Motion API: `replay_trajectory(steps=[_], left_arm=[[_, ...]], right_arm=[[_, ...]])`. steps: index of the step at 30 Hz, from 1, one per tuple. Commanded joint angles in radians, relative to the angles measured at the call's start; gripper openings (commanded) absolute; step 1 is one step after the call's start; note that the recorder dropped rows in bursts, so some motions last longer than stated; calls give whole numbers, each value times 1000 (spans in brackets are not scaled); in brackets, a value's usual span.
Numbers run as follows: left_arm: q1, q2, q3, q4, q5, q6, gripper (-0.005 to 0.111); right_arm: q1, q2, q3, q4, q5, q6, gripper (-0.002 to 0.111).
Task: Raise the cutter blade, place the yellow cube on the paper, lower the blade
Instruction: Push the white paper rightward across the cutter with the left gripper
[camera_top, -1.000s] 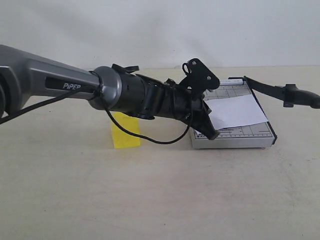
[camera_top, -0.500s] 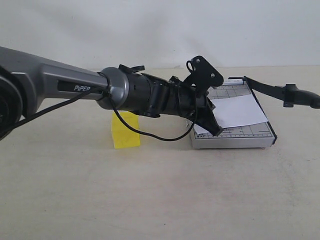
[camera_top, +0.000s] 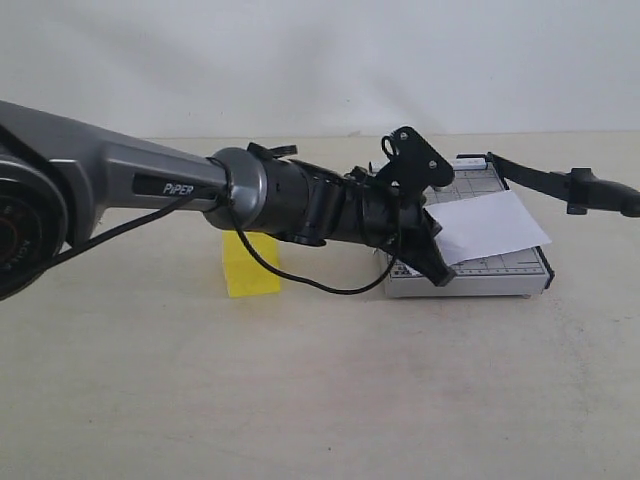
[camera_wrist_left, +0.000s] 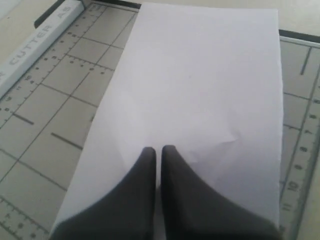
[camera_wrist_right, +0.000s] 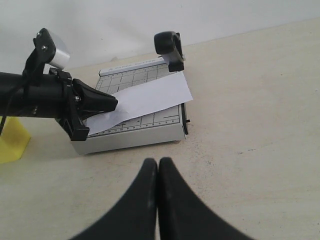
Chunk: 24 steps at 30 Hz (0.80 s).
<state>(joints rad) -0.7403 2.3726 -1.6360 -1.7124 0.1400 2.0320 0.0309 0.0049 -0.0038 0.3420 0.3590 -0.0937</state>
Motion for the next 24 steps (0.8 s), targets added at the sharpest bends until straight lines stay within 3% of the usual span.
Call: replay_trajectory(steps=[1, 9, 17, 24], left_arm=[[-32, 38, -17, -1, 3, 3, 5], [-37, 92, -121, 1, -31, 3, 5], [-37, 99, -144, 83, -36, 3, 5], [-37, 99, -193, 80, 44, 3, 5]], right_arm=[[2, -5, 4, -7, -4, -1, 0], [2, -5, 4, -7, -4, -1, 0], [2, -5, 4, -7, -4, -1, 0], [2, -5, 4, -7, -4, 1, 0]])
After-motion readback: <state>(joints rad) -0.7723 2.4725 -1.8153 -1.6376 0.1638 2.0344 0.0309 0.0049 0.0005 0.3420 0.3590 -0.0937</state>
